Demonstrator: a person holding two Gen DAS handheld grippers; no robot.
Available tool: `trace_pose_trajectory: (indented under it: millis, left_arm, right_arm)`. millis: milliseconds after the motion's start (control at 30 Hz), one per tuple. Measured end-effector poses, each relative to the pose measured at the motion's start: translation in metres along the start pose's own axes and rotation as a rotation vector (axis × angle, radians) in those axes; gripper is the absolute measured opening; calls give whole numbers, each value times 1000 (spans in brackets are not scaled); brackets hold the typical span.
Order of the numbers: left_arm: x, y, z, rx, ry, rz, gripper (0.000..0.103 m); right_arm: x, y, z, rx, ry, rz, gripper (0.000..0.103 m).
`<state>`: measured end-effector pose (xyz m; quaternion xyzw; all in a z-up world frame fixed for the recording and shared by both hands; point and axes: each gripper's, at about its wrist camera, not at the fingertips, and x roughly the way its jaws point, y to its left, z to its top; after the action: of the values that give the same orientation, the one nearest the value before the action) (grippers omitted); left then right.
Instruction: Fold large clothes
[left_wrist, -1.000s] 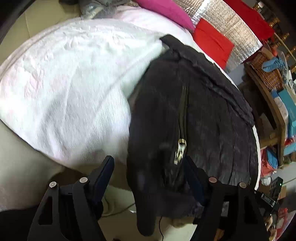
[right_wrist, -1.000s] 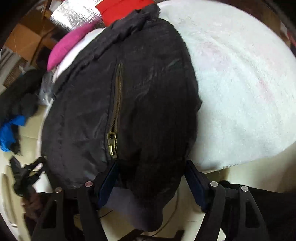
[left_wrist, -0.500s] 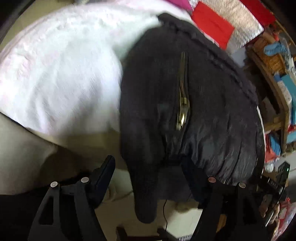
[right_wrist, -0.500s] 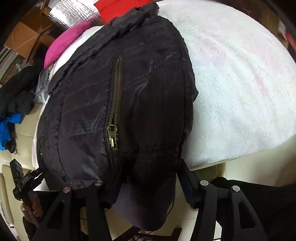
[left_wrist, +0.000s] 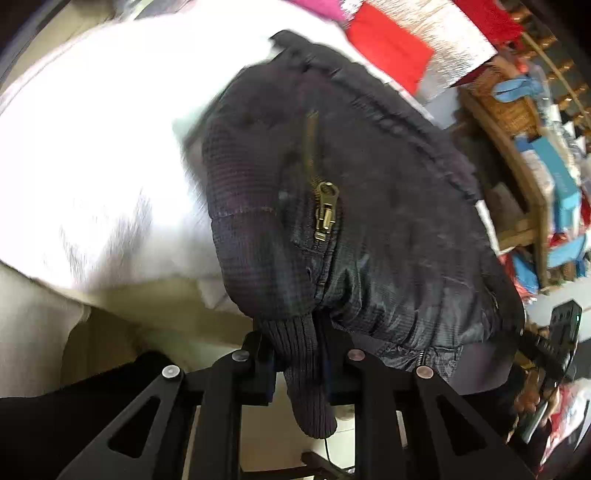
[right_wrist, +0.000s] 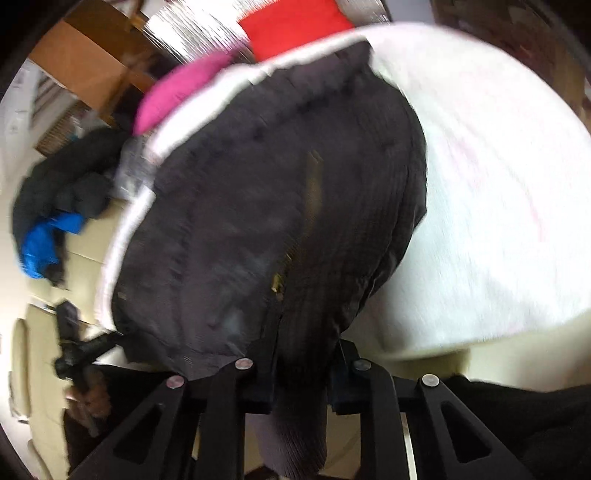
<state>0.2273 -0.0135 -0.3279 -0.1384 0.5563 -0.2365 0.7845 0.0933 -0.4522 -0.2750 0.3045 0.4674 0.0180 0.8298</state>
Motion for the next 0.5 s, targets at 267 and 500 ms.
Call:
trace_pose_trajectory:
  millis: [267,500]
  left_arm:
    - [-37,-25,25,79,-82,-76,20]
    - [17,13,10,-60,101,-30,33]
  right_arm:
    - [10,-5,22,-2,22,21,21]
    - [43,-28,-4,90,141,-63,30]
